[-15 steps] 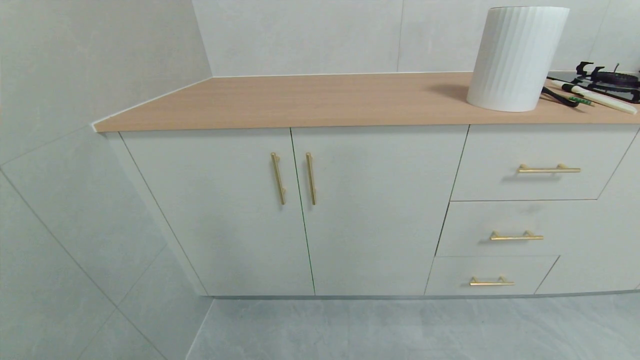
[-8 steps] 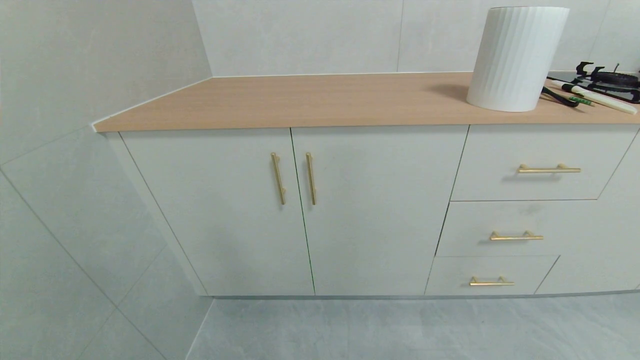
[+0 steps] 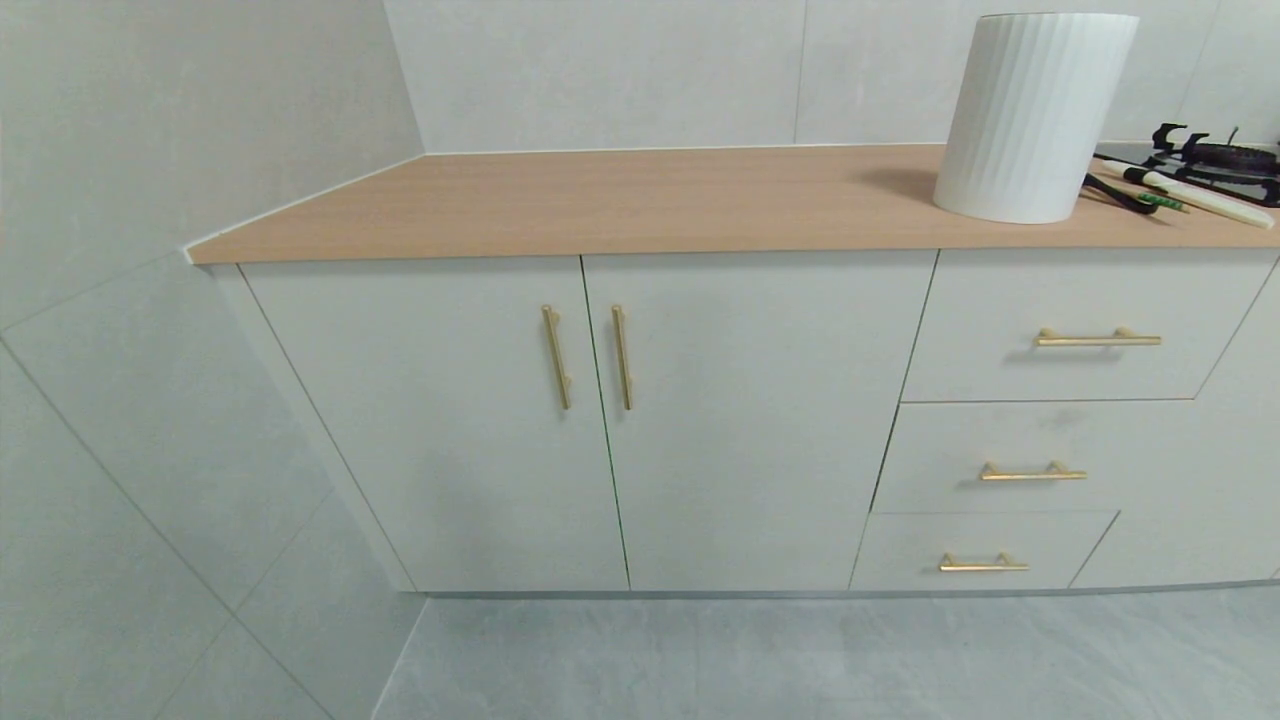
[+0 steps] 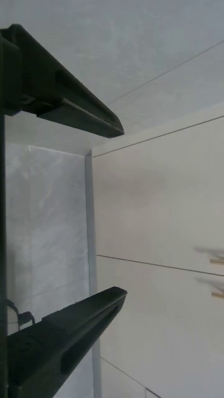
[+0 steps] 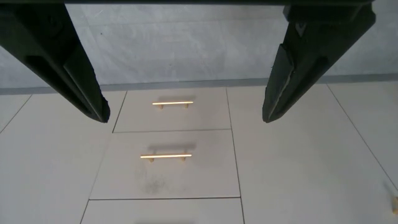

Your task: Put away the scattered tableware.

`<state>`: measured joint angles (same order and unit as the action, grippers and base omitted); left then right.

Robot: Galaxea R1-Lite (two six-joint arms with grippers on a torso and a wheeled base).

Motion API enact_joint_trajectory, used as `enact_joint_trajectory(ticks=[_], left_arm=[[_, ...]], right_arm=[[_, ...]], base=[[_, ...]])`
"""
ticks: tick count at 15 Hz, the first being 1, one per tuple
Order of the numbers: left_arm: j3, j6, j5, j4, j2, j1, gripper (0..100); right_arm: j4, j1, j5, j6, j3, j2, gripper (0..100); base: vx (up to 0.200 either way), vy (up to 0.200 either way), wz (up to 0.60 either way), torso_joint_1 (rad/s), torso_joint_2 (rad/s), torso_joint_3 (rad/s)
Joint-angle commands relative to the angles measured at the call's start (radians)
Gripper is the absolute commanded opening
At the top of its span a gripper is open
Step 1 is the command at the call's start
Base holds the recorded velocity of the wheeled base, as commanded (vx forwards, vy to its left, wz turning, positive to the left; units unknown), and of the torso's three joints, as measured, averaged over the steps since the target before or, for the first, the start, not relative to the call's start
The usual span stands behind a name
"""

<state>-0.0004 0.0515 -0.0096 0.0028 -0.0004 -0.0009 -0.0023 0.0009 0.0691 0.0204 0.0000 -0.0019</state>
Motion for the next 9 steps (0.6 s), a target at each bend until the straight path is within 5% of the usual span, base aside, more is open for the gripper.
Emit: enact_joint_trajectory(ticks=[1, 5, 9], left_arm=[[0.000, -0.005, -0.001, 0.000, 0.000, -0.001, 100], [0.000, -0.050, -0.001, 0.000, 0.000, -0.001, 100], [0.000, -0.045, -0.001, 0.000, 0.000, -0.001, 100]], right_arm=[[0.002, 0.001, 0.000, 0.003, 0.000, 0.003, 100], [0.001, -0.001, 0.000, -0.011, 0.000, 0.002, 100], [0.001, 0.001, 0.000, -0.016, 0.000, 0.003, 100]], base=[[0.000, 0.000, 0.00, 0.000, 0.00, 0.000], [0.000, 0.000, 0.00, 0.000, 0.00, 0.000], [0.000, -0.050, 0.00, 0.001, 0.00, -0.001]])
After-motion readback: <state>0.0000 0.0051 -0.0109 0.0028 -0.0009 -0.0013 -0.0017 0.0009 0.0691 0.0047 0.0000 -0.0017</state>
